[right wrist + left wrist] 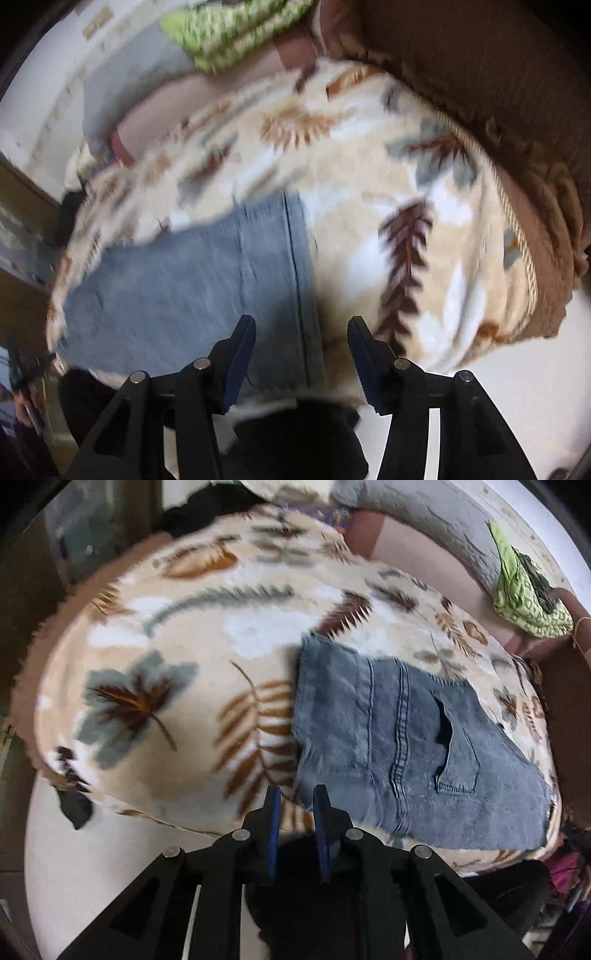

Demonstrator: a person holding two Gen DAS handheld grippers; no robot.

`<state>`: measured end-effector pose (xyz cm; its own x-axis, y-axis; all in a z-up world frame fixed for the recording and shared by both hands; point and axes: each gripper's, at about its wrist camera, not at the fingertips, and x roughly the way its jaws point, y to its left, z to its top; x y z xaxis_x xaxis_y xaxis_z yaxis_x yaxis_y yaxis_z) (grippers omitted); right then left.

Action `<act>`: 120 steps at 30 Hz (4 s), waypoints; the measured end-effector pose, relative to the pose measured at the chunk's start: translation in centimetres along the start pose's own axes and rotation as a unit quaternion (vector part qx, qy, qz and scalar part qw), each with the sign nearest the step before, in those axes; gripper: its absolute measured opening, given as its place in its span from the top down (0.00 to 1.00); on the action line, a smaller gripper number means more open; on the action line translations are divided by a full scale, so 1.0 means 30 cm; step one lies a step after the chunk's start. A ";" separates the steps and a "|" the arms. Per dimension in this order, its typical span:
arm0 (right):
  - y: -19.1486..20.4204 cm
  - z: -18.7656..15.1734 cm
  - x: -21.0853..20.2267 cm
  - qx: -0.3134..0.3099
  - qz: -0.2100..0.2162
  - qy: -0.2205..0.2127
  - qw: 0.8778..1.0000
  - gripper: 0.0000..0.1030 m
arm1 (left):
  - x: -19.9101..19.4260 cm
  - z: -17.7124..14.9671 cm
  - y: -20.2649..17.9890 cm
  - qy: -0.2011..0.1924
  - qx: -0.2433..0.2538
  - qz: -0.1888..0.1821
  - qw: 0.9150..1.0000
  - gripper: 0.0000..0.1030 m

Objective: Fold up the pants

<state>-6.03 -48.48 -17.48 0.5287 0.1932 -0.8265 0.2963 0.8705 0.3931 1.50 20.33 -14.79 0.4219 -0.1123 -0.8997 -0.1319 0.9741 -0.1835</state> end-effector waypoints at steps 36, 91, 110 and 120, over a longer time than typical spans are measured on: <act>0.233 0.212 0.299 -0.051 -0.211 -0.083 0.973 0.71 | 0.298 0.013 -0.472 -0.037 0.088 -0.027 0.995 0.26; 1.356 0.175 0.726 -0.375 0.026 0.041 0.926 0.99 | 0.221 -0.003 -0.287 -0.017 -0.044 -0.045 0.998 0.17; 1.336 0.024 0.837 -0.322 0.021 0.102 0.941 0.99 | 0.353 0.139 -0.181 -0.005 -0.048 0.047 0.998 0.17; 1.198 -0.040 0.650 -0.282 0.044 0.057 0.957 0.99 | 0.216 0.073 -0.239 -0.050 -0.026 0.056 0.997 0.16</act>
<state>13.97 -12.88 -19.96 0.4326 0.2962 -0.8515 -0.2385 0.9484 0.2088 7.14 13.04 -18.44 0.4883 0.0192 -0.8725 -0.2281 0.9678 -0.1063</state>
